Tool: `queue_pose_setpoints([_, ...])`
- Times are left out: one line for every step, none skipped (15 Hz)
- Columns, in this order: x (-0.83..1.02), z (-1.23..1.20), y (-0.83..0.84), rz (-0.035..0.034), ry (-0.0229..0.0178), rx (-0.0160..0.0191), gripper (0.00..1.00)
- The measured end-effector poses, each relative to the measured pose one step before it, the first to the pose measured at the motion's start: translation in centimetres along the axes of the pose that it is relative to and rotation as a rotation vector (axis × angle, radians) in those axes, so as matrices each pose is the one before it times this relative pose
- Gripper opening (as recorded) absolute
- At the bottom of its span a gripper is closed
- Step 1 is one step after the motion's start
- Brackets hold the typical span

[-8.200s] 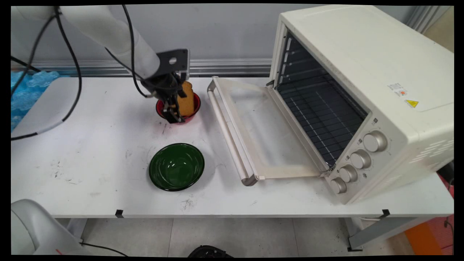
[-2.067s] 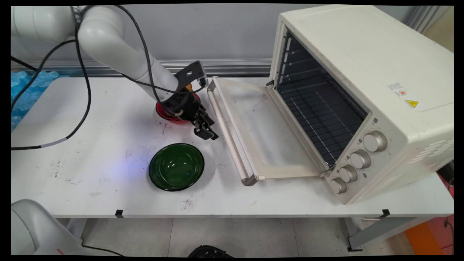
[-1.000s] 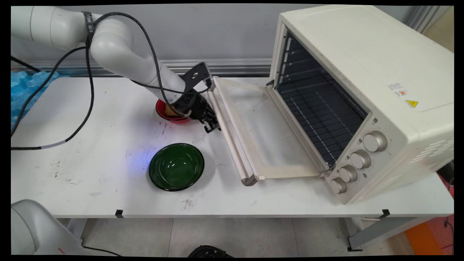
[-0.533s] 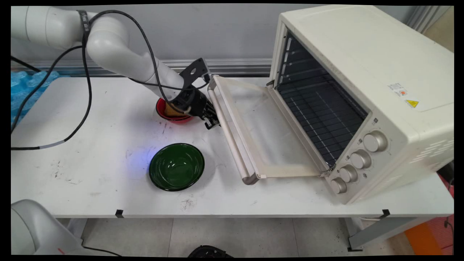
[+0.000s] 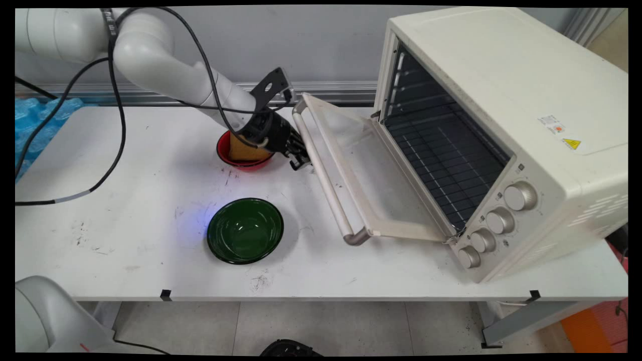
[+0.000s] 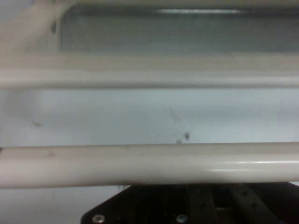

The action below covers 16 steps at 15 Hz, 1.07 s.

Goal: Close the oven

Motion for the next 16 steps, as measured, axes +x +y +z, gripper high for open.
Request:
queue_pose_setpoints([0.307,-0.136,0.056,-0.00075,0.01014,-0.00097,0.0])
queue_pose_setpoints([0.212,-0.097,0.046,-0.00098,0.00625,0.00022,0.0])
queue_pose_setpoints([0.408,-0.06,0.084,0.00015,0.00967,-0.00095,0.0])
queue_pose_setpoints([0.241,-0.094,0.055,-0.00129,0.007,0.0003,0.0])
queue_pose_setpoints([0.363,-0.174,-0.106,-0.0004,0.01089,-0.00043,0.0])
queue_pose_setpoints([0.216,-0.062,0.048,-0.00079,0.00556,0.00068,0.0])
queue_pose_setpoints([0.347,-0.152,0.078,-0.00118,0.01057,0.00063,0.0])
queue_pose_setpoints([0.531,-0.058,0.117,-0.00086,0.0127,0.0007,0.0])
queue_pose_setpoints([0.533,-0.051,0.083,-0.00222,0.01325,0.00172,0.0])
queue_pose_setpoints([0.427,-0.093,0.055,-0.00179,0.01201,0.00226,0.0])
queue_pose_setpoints([0.65,0.04,0.078,-0.00029,0.01455,0.00128,0.0])
queue_pose_setpoints([0.661,0.059,0.074,-0.00105,0.01554,0.00174,0.0])
queue_pose_setpoints([0.562,0.084,0.078,-0.00037,0.01271,0.00132,0.0])
queue_pose_setpoints([0.633,0.1,0.07,-0.00041,0.01479,0.00121,0.0])
queue_pose_setpoints([0.635,0.142,0.085,0.00011,0.01437,0.00047,0.0])
queue_pose_setpoints([0.545,0.154,0.086,0.00035,0.01174,-0.00043,0.0])
